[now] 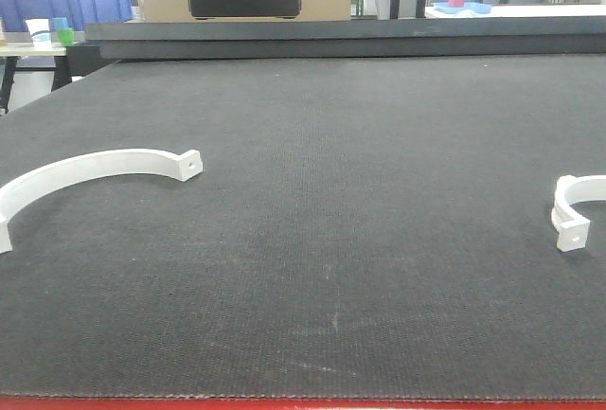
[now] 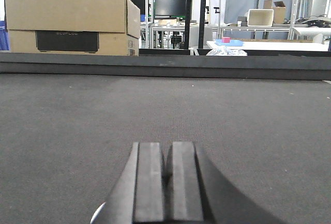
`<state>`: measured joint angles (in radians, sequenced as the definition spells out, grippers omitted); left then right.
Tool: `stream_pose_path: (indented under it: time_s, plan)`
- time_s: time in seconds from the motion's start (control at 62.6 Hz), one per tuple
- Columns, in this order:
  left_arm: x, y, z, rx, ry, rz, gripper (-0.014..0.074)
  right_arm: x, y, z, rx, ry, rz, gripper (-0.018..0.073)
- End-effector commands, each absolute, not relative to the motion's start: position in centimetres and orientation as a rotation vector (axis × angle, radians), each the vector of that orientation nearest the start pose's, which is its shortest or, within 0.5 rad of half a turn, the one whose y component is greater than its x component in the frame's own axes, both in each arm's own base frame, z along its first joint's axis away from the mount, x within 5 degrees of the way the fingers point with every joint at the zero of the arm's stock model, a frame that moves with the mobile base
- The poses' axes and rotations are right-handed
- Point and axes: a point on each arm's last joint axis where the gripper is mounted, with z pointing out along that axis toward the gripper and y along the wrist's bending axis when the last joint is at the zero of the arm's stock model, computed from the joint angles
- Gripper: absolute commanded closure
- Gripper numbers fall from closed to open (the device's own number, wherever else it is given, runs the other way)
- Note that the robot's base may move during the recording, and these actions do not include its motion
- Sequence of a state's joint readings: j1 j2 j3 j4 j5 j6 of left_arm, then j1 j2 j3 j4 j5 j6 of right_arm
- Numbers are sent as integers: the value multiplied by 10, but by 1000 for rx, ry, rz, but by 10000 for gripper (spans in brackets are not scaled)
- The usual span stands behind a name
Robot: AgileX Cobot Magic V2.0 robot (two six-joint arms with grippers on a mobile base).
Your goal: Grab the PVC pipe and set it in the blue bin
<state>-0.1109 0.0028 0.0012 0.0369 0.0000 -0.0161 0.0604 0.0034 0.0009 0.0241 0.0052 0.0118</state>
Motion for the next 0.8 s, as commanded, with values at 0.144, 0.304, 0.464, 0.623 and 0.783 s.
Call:
stream_pose_path:
  time_s: [0.144,0.304,0.464,0.623,0.783]
  plan:
    - [56,-7,215,99,1461,-80,707,56,3,214,-17,1474,68,727]
    - [56,-7,215,99,1461,-80,707,56,3,214,-17,1474,68,727]
    - [56,-7,215,99,1461,-80,707,56,3,214,-17,1474,68,727]
    - [56,-7,215,99,1461,-80,707,56,3,214,-17,1474,68,727]
    - [56,-7,215,99,1461,-80,707,56,3,214,-17,1474,68,727]
